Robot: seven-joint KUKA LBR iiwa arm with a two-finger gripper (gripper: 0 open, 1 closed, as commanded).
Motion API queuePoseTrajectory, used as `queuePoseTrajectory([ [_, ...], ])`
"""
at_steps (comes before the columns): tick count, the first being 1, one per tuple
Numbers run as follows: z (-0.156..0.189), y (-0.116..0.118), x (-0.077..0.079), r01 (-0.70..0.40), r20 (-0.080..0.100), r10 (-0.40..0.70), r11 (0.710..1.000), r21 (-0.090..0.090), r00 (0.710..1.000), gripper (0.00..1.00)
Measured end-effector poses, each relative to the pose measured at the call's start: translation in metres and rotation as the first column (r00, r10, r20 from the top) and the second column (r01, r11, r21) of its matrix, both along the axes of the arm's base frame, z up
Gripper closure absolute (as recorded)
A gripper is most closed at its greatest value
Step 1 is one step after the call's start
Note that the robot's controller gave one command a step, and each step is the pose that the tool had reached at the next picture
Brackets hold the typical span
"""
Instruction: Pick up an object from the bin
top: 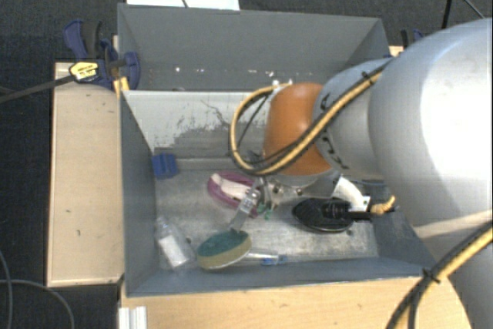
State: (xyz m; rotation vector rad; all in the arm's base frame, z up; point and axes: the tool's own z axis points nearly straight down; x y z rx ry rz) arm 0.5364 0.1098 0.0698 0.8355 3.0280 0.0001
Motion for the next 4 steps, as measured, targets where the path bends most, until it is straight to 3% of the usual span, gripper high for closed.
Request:
queuePoseTrajectory([
  [1,0.000,0.000,0.001,0.002,0.001,-0.002,1.000,0.001,1.000,0.00],
  [2,0.000,0.000,0.000,0.003,0.001,-0.003,1.000,0.000,1.000,1.00],
  [3,0.028,0.000,0.001,0.002,0.003,-0.002,1.000,0.001,1.000,1.00],
  [4,0.118,0.000,0.003,-0.001,0.007,0.001,1.000,0.002,1.000,1.00],
])
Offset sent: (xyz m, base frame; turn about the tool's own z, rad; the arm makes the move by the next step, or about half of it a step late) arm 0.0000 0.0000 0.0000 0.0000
